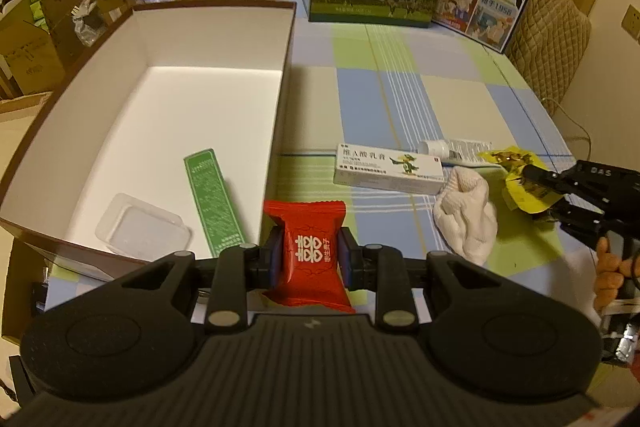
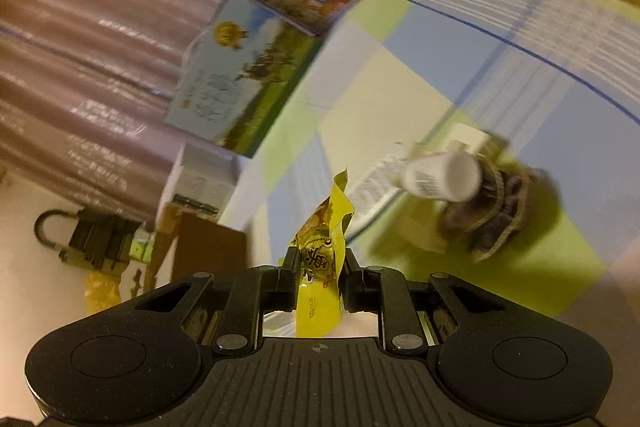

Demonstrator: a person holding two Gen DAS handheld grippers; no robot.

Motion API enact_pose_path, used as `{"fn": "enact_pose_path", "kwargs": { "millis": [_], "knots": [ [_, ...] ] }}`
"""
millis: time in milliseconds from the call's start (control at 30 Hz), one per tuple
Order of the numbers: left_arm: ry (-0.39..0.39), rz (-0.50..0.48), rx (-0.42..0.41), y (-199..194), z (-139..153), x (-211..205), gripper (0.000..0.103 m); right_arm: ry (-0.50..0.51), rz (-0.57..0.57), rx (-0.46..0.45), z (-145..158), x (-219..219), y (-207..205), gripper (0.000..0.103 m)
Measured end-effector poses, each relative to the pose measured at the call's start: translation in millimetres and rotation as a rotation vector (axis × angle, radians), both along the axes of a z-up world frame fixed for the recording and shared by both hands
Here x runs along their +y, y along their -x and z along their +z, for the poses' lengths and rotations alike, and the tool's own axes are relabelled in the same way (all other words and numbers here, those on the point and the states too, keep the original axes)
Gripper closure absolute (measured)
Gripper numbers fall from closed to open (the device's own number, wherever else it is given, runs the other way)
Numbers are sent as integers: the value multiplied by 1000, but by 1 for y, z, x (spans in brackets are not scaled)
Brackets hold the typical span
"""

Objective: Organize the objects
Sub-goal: 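Carry both packets to the brown box and release the red packet from the left tool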

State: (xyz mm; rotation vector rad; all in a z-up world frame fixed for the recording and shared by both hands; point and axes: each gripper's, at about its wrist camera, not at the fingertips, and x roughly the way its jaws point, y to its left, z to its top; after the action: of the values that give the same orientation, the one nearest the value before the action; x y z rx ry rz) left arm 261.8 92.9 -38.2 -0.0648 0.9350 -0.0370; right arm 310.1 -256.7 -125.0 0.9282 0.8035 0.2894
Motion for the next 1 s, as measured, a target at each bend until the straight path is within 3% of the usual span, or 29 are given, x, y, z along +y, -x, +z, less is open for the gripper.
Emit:
{"fn": "enact_pose_path", "kwargs": {
  "millis": [300, 567, 767, 1000],
  "knots": [
    [40, 20, -82, 5, 31, 25, 80, -3, 201, -93, 58, 63, 1, 87],
    [25, 65, -125, 4, 46, 60, 80, 58, 439, -151, 98, 157, -3, 86],
    [4, 105, -120, 0, 44, 95, 80, 153, 573, -177, 110, 233, -4, 87],
    [-19, 135, -93, -12, 34, 132, 80, 278, 654, -163, 100, 303, -8, 87]
  ]
}}
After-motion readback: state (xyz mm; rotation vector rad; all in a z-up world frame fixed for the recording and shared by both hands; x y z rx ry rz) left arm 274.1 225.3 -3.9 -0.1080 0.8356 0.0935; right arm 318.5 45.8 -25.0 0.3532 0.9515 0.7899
